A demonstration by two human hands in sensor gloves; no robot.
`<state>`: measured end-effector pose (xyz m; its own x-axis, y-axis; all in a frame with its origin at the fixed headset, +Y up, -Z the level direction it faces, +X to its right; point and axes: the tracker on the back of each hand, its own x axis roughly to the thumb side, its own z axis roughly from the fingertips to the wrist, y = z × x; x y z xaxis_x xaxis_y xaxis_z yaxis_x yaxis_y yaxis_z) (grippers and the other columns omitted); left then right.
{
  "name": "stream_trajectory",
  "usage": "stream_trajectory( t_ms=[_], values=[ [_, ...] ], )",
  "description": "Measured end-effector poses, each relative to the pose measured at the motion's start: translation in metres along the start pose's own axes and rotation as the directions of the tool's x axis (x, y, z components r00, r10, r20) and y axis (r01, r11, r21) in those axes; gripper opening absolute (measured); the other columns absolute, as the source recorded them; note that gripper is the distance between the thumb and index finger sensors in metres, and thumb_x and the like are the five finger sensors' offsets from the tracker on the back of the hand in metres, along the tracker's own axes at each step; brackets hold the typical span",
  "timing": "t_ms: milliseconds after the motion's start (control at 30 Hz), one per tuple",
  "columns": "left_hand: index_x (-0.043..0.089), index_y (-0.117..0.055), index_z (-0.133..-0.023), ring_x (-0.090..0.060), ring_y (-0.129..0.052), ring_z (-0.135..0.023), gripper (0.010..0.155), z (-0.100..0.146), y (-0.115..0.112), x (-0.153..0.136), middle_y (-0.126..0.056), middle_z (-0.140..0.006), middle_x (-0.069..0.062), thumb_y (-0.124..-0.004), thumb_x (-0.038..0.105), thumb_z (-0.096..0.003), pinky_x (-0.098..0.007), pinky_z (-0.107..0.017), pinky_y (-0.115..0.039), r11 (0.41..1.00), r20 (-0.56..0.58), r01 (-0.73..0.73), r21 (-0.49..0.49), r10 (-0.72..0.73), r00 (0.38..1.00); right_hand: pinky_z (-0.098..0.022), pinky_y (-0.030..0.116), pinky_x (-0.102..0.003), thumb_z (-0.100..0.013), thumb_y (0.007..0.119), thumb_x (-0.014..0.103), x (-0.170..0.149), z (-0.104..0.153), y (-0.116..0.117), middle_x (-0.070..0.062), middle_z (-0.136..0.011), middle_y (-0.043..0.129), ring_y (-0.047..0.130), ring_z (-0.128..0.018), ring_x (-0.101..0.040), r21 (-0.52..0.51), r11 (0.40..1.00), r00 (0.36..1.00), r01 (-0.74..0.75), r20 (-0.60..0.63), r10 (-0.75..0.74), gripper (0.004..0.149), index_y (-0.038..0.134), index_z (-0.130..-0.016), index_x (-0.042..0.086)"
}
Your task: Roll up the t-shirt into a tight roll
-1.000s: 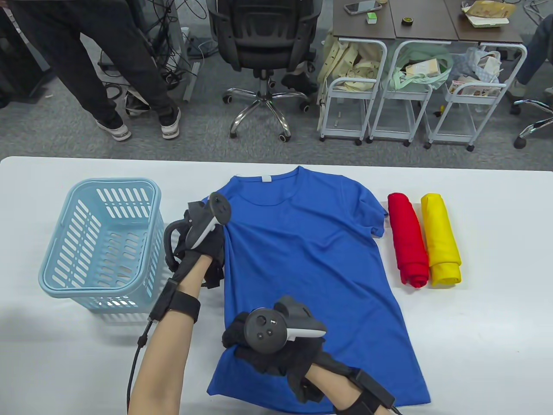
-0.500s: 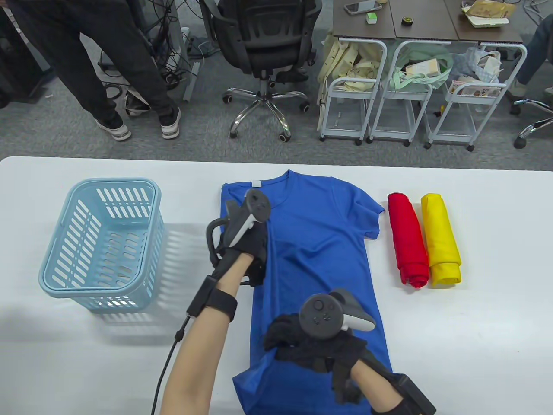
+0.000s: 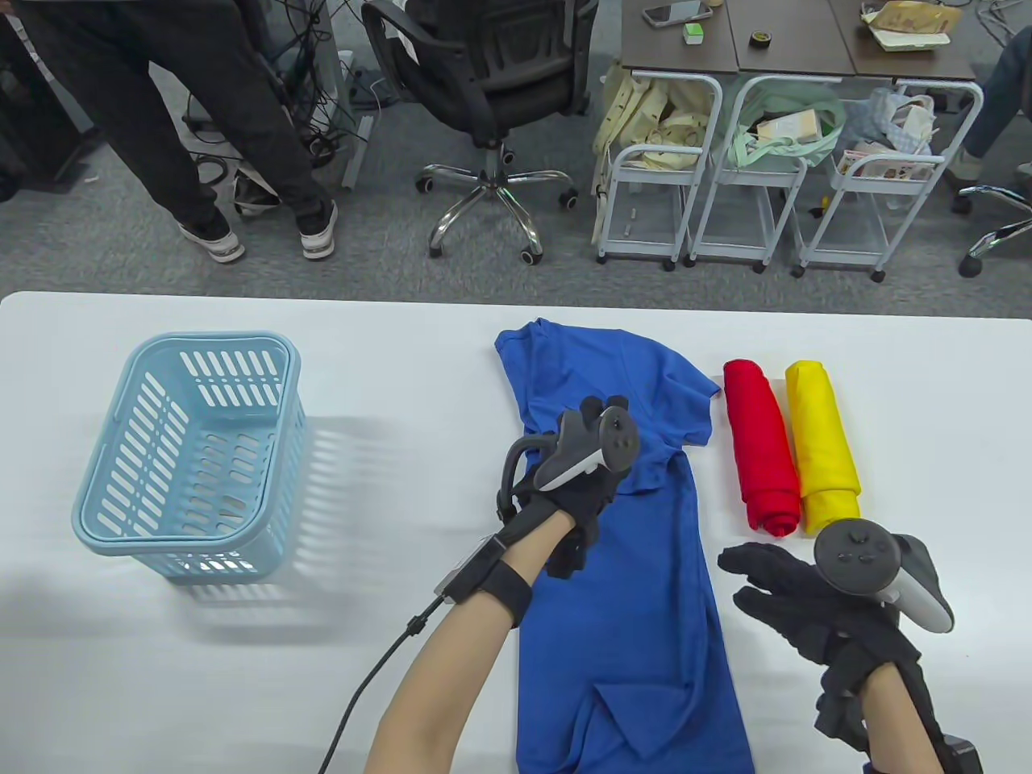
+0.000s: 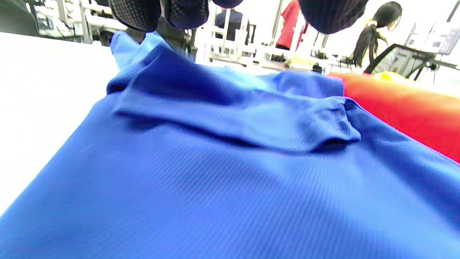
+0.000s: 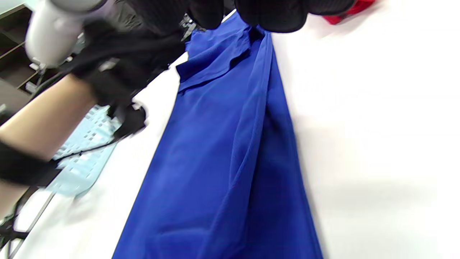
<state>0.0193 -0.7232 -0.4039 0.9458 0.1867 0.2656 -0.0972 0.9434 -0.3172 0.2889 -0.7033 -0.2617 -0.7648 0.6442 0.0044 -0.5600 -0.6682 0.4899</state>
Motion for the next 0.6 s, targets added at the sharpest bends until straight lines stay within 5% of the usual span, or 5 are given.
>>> stream_trajectory(
  t_ms=[200, 300, 433, 533, 600],
  values=[
    [0.028, -0.029, -0.114, -0.043, -0.047, -0.112, 0.071, 0.052, -0.031, -0.029, -0.032, -0.123, -0.016, -0.051, 0.056, -0.0526, -0.061, -0.077, -0.053, 0.977, 0.079, 0.070, -0.202, -0.056, 0.995, -0.071, 0.052, -0.060, -0.062, 0.068, 0.041, 0.026, -0.037, 0.036, -0.020, -0.119, 0.043, 0.055, -0.106, -0.045, 0.095, 0.986, 0.990, -0.137, -0.027, 0.141, 0.059, 0.050, -0.114, 0.017],
    [0.033, -0.018, -0.115, -0.045, -0.031, -0.115, 0.079, 0.079, -0.055, -0.034, -0.018, -0.125, -0.014, -0.047, 0.067, -0.0496, -0.067, -0.078, -0.042, 0.939, 0.165, 0.120, -0.322, -0.069, 0.984, -0.073, 0.049, -0.060, -0.060, 0.070, 0.046, 0.046, -0.049, 0.060, -0.019, -0.120, 0.041, 0.049, -0.109, -0.047, 0.138, 0.952, 0.960, -0.273, -0.021, 0.278, 0.066, 0.048, -0.115, 0.018],
    [0.035, 0.015, -0.103, -0.040, 0.003, -0.110, 0.086, 0.087, -0.084, -0.054, 0.019, -0.113, -0.006, -0.032, 0.076, -0.0442, -0.068, -0.077, -0.022, 0.805, 0.177, 0.403, -0.435, -0.362, 0.915, -0.075, 0.038, -0.062, -0.053, 0.073, 0.061, 0.055, -0.055, 0.098, -0.019, -0.124, 0.024, 0.028, -0.113, -0.051, 0.215, 0.811, 0.824, -0.543, -0.050, 0.565, 0.092, 0.028, -0.120, 0.018],
    [0.038, 0.006, -0.105, -0.039, 0.005, -0.108, 0.084, 0.084, -0.078, -0.070, 0.013, -0.115, -0.005, -0.040, 0.072, -0.0439, -0.068, -0.077, -0.018, 0.882, 0.095, 0.245, -0.402, -0.226, 0.970, -0.076, 0.025, -0.063, -0.041, 0.080, 0.064, 0.046, -0.055, 0.113, -0.013, -0.119, 0.001, 0.005, -0.111, -0.047, 0.282, 0.690, 0.715, -0.667, -0.018, 0.699, 0.110, 0.008, -0.115, 0.026],
    [0.040, 0.003, -0.106, -0.038, 0.006, -0.108, 0.082, 0.083, -0.074, -0.080, 0.011, -0.116, -0.004, -0.043, 0.070, -0.0448, -0.067, -0.077, -0.019, 0.881, 0.074, 0.242, -0.406, -0.233, 0.970, -0.076, 0.026, -0.064, -0.037, 0.090, 0.058, 0.042, -0.049, 0.109, -0.012, -0.119, 0.000, 0.002, -0.111, -0.046, 0.293, 0.722, 0.758, -0.627, 0.015, 0.652, 0.115, 0.010, -0.115, 0.028]
  ],
)
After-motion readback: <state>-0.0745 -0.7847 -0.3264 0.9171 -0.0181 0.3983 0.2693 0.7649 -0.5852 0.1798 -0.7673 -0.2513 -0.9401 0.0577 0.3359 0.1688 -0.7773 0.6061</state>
